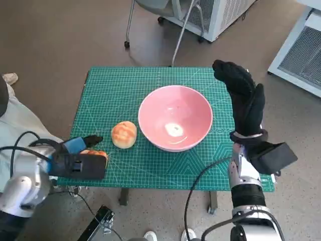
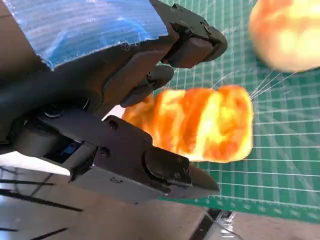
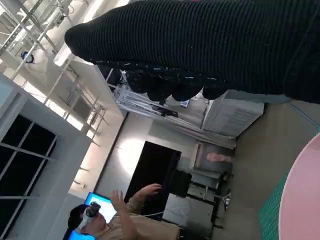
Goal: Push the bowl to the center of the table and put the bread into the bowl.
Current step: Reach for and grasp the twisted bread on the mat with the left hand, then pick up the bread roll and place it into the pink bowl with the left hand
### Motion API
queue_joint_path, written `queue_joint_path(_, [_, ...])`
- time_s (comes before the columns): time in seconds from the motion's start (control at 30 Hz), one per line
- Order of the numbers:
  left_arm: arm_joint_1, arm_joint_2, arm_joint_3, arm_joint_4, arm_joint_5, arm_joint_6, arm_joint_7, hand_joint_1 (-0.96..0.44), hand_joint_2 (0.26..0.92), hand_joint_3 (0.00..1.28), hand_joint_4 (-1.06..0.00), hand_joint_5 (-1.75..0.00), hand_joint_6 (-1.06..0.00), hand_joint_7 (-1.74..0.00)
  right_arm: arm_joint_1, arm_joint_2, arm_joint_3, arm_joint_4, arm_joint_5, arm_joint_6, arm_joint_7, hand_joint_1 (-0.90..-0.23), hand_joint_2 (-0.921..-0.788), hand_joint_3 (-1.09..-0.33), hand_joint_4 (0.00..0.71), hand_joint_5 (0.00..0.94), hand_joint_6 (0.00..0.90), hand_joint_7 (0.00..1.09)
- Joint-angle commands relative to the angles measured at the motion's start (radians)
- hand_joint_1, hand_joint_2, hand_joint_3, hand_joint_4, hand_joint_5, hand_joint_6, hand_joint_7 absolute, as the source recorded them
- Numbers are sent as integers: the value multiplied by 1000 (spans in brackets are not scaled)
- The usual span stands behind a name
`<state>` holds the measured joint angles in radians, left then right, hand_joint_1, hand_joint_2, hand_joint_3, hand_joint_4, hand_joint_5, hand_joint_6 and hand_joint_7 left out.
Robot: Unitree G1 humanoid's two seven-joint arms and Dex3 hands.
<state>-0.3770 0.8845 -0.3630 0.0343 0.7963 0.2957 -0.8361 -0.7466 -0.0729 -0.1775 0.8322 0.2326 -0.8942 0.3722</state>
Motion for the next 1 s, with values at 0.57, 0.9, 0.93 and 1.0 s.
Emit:
queue_joint_path(0.57, [8, 24, -28, 218, 57, -339, 325, 4, 563, 800, -532, -1570, -593, -1279, 21, 1, -3, 8, 4, 14, 6, -421, -921, -623, 457, 2, 152, 868])
queue_joint_path(0.9, [-37, 30, -7, 252, 63, -372, 359, 1, 850, 226, -632, -1319, -622, -1123, 22, 4, -2, 12, 3, 11, 8, -421, -921, -622, 458, 3, 148, 861])
queue_joint_path(0.93, [-44, 30, -1, 253, 56, -370, 355, 1, 857, 213, -635, -1313, -622, -1121, 22, 4, -2, 13, 4, 12, 9, -420, -921, -623, 458, 3, 148, 860])
queue_joint_path(1.0, [-58, 31, 15, 245, 43, -357, 339, 0, 873, 179, -641, -1300, -624, -1114, 22, 4, -2, 14, 5, 12, 10, -415, -921, -626, 458, 3, 149, 858])
